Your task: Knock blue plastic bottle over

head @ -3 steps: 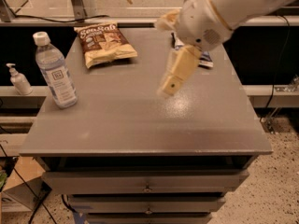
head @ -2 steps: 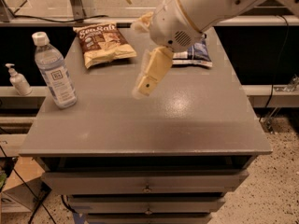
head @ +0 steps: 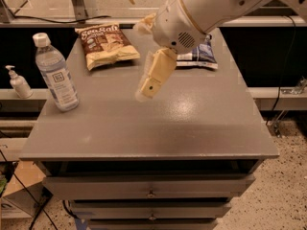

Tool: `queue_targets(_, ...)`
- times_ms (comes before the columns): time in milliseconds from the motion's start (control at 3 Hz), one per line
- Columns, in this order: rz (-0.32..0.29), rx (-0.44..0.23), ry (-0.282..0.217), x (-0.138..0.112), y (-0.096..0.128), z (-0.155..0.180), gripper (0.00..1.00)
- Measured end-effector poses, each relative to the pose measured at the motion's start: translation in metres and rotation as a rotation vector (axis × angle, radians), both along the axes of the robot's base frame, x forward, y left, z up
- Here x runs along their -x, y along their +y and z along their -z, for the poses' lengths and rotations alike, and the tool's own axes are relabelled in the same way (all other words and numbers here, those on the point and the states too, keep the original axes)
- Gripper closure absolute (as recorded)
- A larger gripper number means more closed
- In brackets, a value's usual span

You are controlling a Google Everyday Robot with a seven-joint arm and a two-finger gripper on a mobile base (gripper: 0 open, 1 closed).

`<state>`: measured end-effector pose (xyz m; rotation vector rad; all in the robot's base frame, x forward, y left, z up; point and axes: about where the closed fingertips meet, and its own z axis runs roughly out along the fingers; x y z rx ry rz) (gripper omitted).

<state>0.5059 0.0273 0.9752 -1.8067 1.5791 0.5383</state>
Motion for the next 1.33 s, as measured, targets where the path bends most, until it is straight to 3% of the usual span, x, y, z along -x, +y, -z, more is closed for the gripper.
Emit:
queue_targets(333,-0.071,-0.029,0.013,-0.004,0.035,0.007,0.0)
queue_targets(667,-0.166,-0.087,0.035,-0.012,0.083,0.018,0.0)
queue_targets(1333,-0.303,-0.233,0.073,-0.031,0.16,0.032,0.0)
